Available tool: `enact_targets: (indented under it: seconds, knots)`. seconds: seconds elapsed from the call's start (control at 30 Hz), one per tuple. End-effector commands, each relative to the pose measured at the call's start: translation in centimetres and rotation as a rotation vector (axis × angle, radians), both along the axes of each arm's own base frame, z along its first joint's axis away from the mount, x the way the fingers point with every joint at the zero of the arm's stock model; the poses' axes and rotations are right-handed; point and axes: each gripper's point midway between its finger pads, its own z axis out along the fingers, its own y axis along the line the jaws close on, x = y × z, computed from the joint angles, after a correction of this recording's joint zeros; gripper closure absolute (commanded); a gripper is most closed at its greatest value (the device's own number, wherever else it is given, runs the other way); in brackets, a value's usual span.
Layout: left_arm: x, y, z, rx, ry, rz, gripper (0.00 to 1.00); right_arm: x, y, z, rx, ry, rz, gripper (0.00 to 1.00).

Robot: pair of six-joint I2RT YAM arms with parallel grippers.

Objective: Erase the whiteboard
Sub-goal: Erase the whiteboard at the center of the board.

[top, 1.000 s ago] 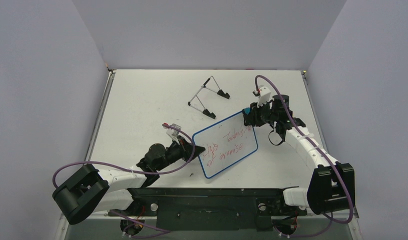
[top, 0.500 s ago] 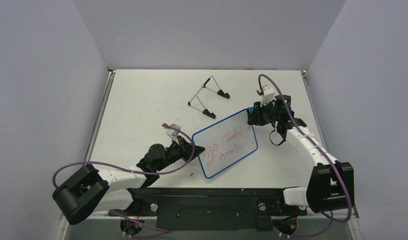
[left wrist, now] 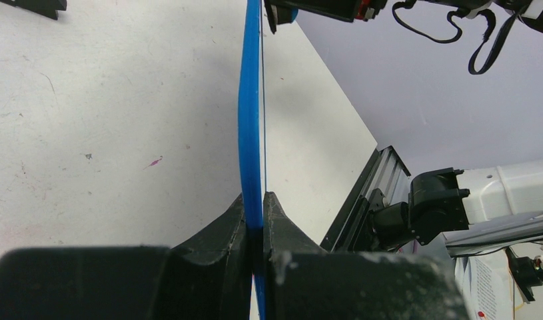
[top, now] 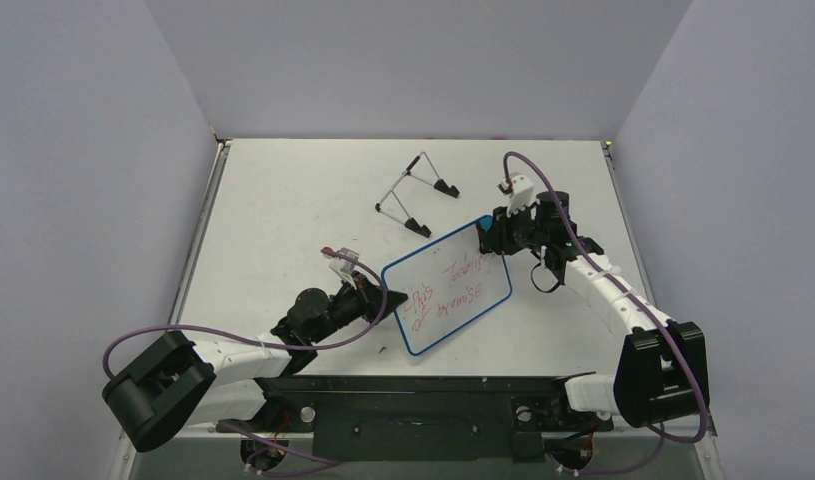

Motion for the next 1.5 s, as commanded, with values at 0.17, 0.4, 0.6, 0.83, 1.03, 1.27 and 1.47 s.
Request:
enact_targets:
  seconds: [0.17,0.4,0.6,0.83,1.03,1.27,1.47]
  knots:
    - [-0.1,-0.8,4.8,-0.119,-0.13,-0.038,1.0,1.2,0.2,-1.3,0.04,0.027,-0.097,1.0]
    - [0.1,-0.5,4.7,-0.114,-0.124,-0.016,1.0,-1.3,4.9,0.3,0.133,0.012,0.086,1.0]
    - [0.6,-0.4,4.4,-0.116,-0.103,0.012,1.0,-0.9,5.1,0.0,0.147,0.023,0.07,1.0]
    - [0.5,-0.4,4.7,-0.13,-0.108,0.007,1.0,1.7,0.6,-3.8,0.032,0.111,-0.158,1.0]
    - [0.3,-0.4,4.6,-0.125,-0.112,0.001,1.0,2.1,-0.3,-3.5,-0.003,0.091,-0.202,1.0]
    - [0.2,-0.6,4.6,-0.127,-0.114,-0.015,1.0,0.3,3.9,-0.6,0.09,0.037,0.003,1.0]
    - [0.2,-0.8,4.6,-0.13,-0.114,-0.024,1.0,-0.5,5.0,1.1,0.133,0.0,0.066,1.0]
